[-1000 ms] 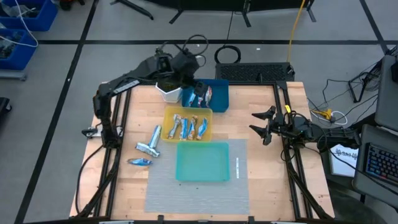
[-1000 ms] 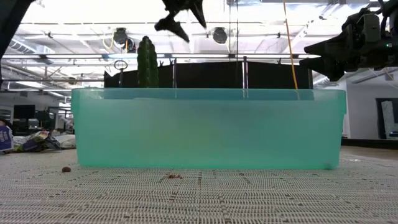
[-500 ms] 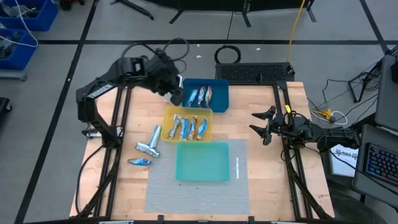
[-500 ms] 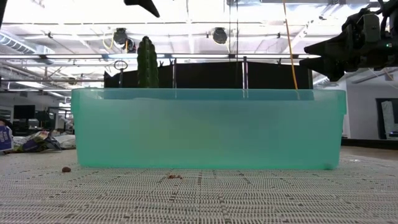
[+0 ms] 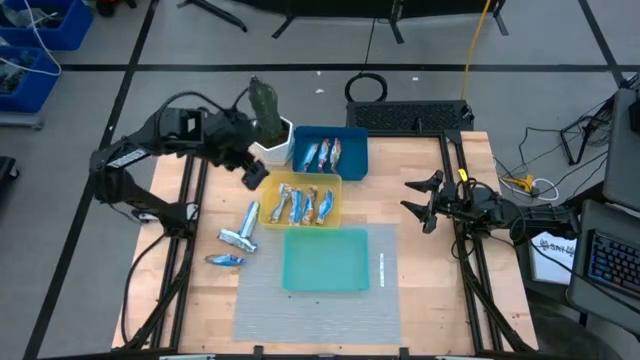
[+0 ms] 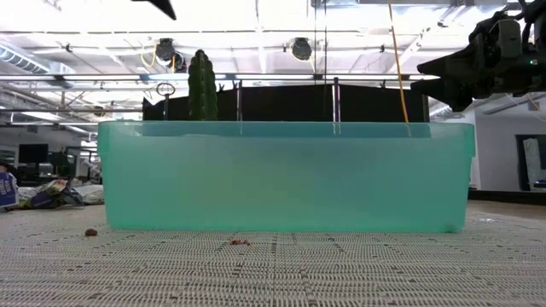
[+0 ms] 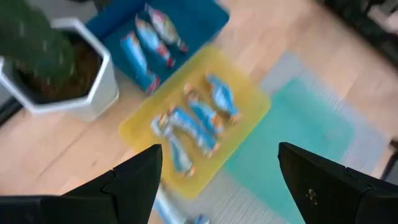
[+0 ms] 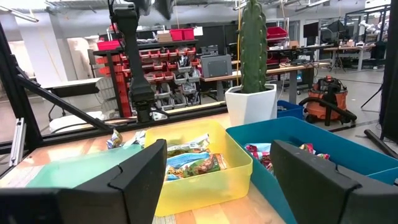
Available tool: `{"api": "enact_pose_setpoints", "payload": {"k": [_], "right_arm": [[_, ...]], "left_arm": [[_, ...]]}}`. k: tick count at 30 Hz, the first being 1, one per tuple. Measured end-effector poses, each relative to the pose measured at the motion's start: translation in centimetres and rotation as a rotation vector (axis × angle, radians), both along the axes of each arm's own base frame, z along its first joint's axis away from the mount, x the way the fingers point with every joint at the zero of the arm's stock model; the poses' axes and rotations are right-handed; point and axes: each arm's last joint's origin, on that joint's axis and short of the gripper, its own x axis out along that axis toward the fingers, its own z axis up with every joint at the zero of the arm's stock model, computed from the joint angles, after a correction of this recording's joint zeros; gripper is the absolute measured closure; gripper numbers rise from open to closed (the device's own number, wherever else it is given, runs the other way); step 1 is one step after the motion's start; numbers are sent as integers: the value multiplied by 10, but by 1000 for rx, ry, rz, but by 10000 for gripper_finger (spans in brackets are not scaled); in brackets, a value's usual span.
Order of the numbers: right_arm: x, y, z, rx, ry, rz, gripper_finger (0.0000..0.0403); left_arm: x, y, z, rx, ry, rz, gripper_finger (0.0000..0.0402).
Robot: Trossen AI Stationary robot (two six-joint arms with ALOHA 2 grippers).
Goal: Pick and place Granola Bars by type
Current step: Put the blue granola bar into the green bin
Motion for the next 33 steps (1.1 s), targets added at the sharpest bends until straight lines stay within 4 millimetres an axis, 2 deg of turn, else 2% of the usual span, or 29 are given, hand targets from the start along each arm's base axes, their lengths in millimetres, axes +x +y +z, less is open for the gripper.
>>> {"api": "enact_pose_setpoints", "payload": {"k": [9,16,22,33], "right_arm": [[0,0,0,0,0,0,124],[0,0,0,0,0,0,124],[0,0,0,0,0,0,124],[0,0,0,0,0,0,124]], "left_arm": [[-28,-10,-50,-67,119,53,78],[-29,-10,-100,-111,132,163,78],[-27,-13,-142,-153,201,190,78],[-37,-27,-189,-83,321,386,78]]}}
